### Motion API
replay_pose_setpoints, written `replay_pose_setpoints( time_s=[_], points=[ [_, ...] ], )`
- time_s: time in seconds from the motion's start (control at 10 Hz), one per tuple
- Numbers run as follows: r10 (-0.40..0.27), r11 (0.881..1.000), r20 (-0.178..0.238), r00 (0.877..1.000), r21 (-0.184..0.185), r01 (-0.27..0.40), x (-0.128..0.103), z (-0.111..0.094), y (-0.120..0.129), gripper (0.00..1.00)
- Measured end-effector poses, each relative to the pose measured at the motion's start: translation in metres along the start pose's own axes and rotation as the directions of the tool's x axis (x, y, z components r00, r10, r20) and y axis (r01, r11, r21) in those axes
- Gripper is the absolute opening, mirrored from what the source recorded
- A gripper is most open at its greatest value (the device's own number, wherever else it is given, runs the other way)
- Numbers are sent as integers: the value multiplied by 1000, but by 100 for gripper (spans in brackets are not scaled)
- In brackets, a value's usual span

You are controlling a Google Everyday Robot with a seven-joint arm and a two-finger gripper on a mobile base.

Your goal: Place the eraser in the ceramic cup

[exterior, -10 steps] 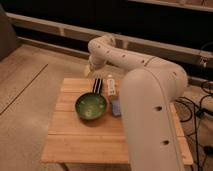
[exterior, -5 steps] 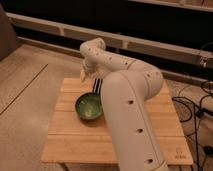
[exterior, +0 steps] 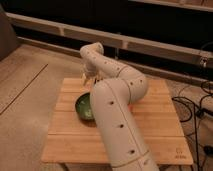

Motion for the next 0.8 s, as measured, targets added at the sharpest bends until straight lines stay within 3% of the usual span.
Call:
replay_pose_setpoints(
  time_s=[0.4,0.8],
  points=[
    [28,1000,-55,998,0,-28,-7,27,3,65],
    [52,995,-32,998,87,-49,-19,6,-33,65]
  ],
)
